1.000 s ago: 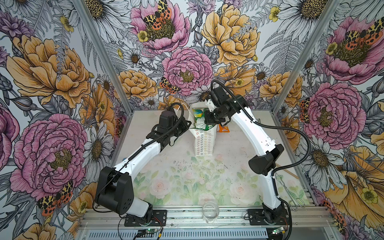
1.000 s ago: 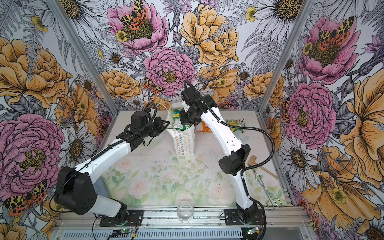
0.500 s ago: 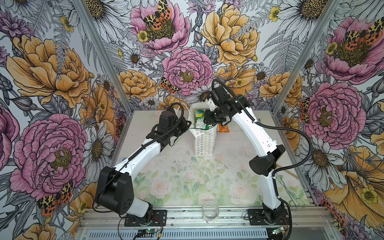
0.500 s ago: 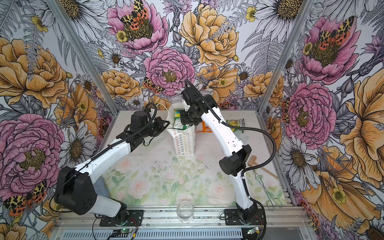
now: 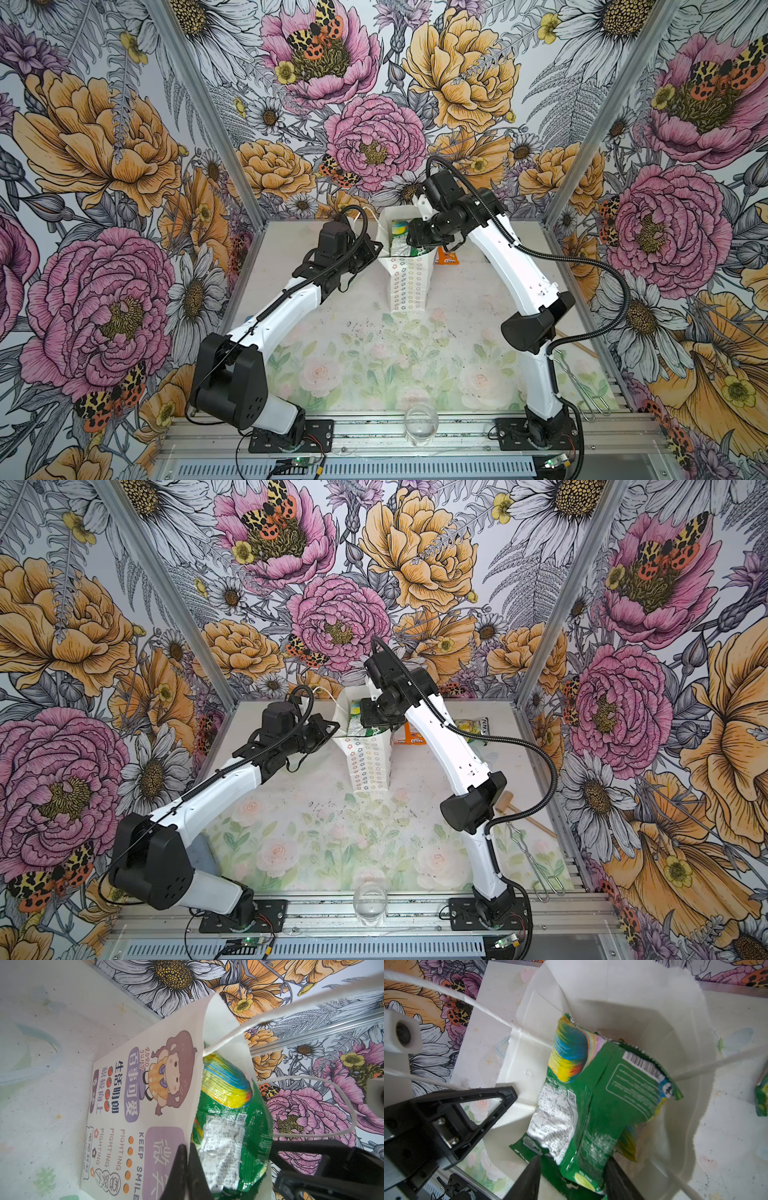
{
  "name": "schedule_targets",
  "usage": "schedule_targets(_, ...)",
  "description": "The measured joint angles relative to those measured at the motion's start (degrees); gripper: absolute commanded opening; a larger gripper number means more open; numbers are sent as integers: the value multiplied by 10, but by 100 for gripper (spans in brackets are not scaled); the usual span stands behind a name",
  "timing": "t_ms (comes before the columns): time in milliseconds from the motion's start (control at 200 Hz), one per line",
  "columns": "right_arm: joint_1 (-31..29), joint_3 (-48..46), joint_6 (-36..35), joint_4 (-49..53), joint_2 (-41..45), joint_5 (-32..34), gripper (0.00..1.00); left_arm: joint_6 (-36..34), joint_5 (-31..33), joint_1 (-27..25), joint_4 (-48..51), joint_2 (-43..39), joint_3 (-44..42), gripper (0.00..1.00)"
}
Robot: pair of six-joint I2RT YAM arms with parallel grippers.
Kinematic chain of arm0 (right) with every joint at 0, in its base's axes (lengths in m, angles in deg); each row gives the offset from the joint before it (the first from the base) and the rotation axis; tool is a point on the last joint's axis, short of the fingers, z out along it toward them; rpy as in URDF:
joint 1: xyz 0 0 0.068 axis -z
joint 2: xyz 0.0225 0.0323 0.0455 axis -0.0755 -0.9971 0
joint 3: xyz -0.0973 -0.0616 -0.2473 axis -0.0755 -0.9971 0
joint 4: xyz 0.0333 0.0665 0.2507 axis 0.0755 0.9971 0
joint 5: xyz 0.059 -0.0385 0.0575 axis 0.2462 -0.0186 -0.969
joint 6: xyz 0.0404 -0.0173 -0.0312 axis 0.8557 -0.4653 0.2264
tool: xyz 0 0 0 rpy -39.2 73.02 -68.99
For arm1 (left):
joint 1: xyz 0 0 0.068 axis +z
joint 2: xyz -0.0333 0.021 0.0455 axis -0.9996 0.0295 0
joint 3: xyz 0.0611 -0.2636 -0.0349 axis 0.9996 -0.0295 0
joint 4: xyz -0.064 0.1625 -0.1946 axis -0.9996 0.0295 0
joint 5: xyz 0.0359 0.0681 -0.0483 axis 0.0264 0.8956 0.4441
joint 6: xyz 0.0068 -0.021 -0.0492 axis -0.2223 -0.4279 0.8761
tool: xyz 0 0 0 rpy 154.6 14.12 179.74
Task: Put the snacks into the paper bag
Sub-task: 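Push the green packet down into the bag and open the right gripper, then withdraw the right gripper from the bag toward the green Fox's packet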
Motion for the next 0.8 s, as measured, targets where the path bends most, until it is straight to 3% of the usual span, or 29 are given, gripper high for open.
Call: schedule_targets(801, 2, 3, -18, -2, 96, 8, 60, 0, 0, -1, 0, -2, 0, 1)
